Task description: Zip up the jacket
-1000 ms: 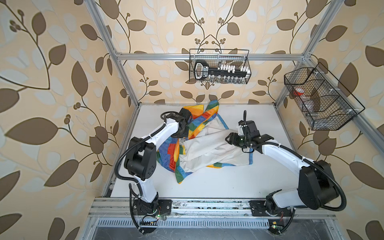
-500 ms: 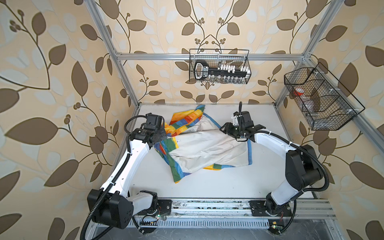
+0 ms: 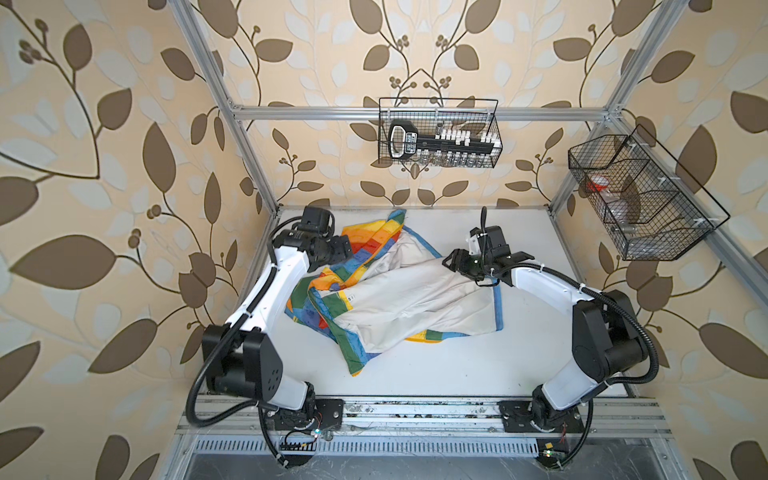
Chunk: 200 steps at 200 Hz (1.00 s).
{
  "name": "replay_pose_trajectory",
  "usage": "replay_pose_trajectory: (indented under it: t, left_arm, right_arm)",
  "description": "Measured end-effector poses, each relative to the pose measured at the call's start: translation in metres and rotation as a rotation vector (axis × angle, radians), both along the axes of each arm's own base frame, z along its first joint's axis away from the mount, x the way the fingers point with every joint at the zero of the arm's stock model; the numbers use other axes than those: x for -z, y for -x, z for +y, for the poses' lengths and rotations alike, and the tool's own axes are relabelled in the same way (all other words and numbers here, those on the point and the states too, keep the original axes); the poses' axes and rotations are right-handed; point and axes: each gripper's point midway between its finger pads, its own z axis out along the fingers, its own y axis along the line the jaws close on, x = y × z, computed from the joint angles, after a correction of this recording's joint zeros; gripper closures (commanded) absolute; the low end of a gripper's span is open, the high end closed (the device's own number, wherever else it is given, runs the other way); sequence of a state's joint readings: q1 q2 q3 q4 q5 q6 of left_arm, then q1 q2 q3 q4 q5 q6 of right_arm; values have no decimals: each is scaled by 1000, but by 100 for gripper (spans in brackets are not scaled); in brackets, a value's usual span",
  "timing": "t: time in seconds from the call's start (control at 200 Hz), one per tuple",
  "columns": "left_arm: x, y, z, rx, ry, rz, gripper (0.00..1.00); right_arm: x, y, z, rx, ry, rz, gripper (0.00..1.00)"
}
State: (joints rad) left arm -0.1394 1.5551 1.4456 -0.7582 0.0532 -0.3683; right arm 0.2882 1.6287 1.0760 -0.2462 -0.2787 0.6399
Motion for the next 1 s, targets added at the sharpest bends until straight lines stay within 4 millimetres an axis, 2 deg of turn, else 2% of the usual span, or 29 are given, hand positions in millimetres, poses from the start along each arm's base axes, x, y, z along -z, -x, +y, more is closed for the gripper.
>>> replay_pose_trajectory:
  t: [0.1,0.2,0.325,0.415,0.47,0.58,0.72,0.785,0.835,0.87,0.935,1.0]
  left_arm:
    - [1,-40,-20,61,-10,-23,8]
    - [19,-78,-40,112,-20,-9,8]
    - [60,-123,-64,173,-47,28,9]
    - [92,-143,-75,204,-68,67,8]
    - [109,-149,-76,217,-76,89,8]
    - [132,-148,-81,249,-97,141,9]
    - [135,-146,-70,214,-133,183,10]
    - [134,-133,-58,173,-146,196,10]
    - [134,-110,-45,136,-154,221,11]
    - [129,-89,-33,104,-158,244,12]
    - [105,-54,-14,38,-148,244,13]
    - [62,-30,-1,-31,-121,172,16]
  right_arm:
    - [0,10,-13,12,7,3,31]
    - [-7,23,-17,0,13,-18,30]
    - [-21,35,-20,-17,20,-55,30]
    - [-29,43,-22,-28,27,-77,29]
    - [-32,47,-24,-33,32,-85,29]
    - [-36,51,-25,-39,35,-94,29]
    - [-36,54,-24,-46,36,-84,29]
    - [-37,58,-19,-60,36,-85,31]
    - [-39,60,-13,-74,33,-91,33]
    - [-41,63,-8,-87,29,-93,36]
    - [-42,68,2,-111,21,-94,38]
    - [-42,73,12,-137,14,-93,39]
